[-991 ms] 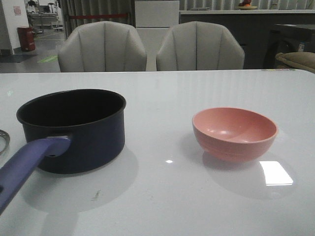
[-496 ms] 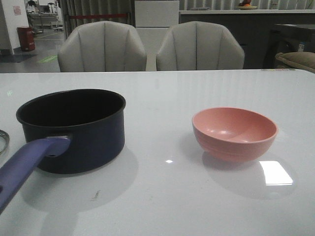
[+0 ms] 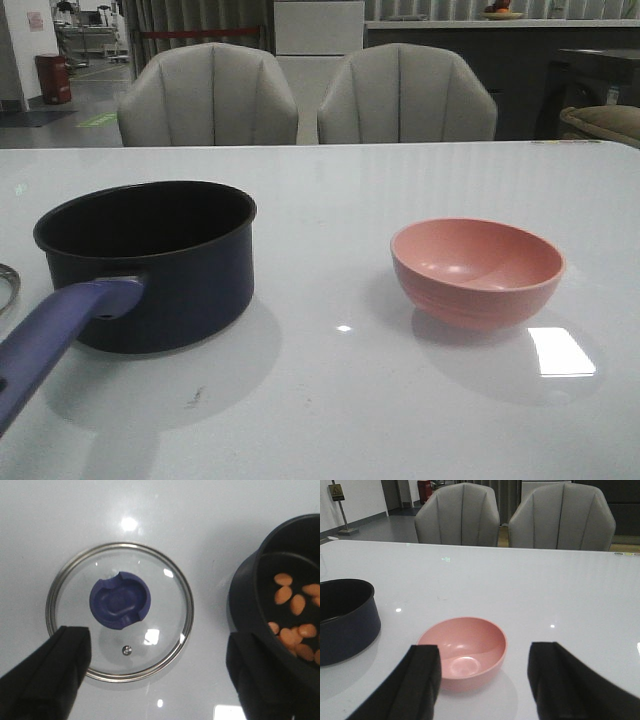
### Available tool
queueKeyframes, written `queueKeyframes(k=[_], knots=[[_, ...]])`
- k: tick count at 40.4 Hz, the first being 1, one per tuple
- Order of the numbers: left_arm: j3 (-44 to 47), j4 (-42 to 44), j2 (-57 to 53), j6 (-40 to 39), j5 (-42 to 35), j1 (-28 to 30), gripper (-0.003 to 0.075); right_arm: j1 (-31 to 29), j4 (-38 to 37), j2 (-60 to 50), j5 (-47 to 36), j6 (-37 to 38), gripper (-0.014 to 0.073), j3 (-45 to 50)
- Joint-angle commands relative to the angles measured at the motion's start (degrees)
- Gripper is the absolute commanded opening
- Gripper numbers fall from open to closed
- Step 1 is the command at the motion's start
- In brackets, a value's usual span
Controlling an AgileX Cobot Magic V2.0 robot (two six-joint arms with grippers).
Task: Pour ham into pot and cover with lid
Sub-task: 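Release the bowl and raise the right gripper away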
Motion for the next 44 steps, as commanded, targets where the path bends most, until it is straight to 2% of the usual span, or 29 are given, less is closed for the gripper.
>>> queueKeyframes(k=[1,10,21,29,44], knots=[[-5.24,0.23,4.84,-0.05,1.83,0.27,0.0603,0.13,0.39,0.36,-3.62,-0.09,0.0492,-1.66],[-13.55,-2.52,15.50,-0.05,8.02,1.81,0.0603,0.13,0.39,0.36,-3.62,-0.09,0.0492,-1.66],[-20.70,1.07,24.55,-1.80,12.25,1.81,0.0603,0.13,0.39,0.36,-3.62,-0.09,0.0492,-1.66],[-21.40,5.18,27.41,-4.56,12.56,1.81,0.0603,0.13,0.39,0.36,-3.62,-0.09,0.0492,-1.66],[-21.40,4.85,31.73,-4.56,11.47,1.81,0.0603,0.13,0.39,0.36,-3.62,-0.09,0.0492,-1.66]])
